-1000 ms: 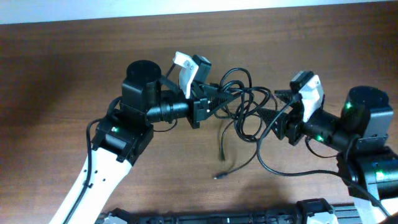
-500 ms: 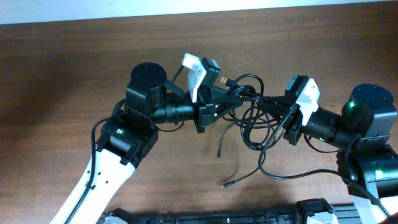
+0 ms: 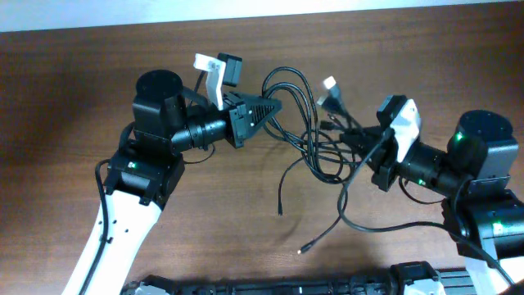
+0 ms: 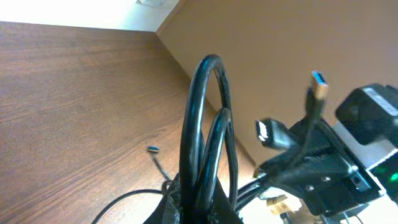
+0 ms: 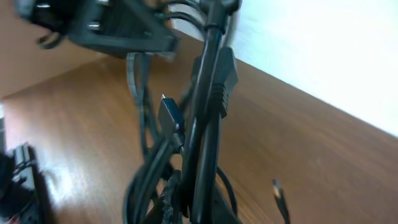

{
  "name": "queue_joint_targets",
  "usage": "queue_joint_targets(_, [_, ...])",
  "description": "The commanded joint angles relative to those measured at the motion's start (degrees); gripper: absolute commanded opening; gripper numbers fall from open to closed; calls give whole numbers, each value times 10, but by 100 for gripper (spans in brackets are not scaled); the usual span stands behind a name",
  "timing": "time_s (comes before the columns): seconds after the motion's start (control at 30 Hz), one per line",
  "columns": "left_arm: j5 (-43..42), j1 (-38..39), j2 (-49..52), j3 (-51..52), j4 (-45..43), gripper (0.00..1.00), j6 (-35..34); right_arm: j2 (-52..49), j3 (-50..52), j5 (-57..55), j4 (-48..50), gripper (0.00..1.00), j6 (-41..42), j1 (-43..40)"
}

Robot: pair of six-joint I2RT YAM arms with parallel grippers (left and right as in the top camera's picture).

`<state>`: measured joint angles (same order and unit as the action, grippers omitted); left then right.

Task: Untangle cables

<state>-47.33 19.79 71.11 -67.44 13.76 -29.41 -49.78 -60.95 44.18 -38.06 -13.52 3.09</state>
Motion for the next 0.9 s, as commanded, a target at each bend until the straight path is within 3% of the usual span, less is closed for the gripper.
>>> queue_joint_targets(0.0, [7,-12,-14,-11,0,0,-9,2,-1,-179,-3,4,146,-1])
queue_joint_targets(0.03, [-22,-12,-14,-11,0,0,5,2,-1,-211,-3,6,178,-1])
queue_joint_targets(0.07, [-51,-12,-14,-11,0,0,35,2,-1,-220,-3,61,185,-1])
queue_joint_targets(0.1, [-78,-12,-14,-11,0,0,61,2,-1,-219,-4,99,185,-1])
queue_joint_targets(0.3, [-114,-12,-14,-11,-3,0,85,2,-1,-202,-57,98,185,-1])
queue_joint_targets(0.47, [-114,-12,-14,-11,-42,0,82,2,-1,-86,-105,98,153,-1])
queue_joint_targets(0.63, [-96,-12,-14,-11,-142,0,-10,2,-1,33,-150,99,10,-1])
queue_joint_targets(0.77, [-97,-12,-14,-11,-205,0,-71,-9,-1,32,-153,99,9,-1])
queue_joint_targets(0.87, [-92,-12,-14,-11,-219,0,-92,-43,-1,32,-156,98,55,-1])
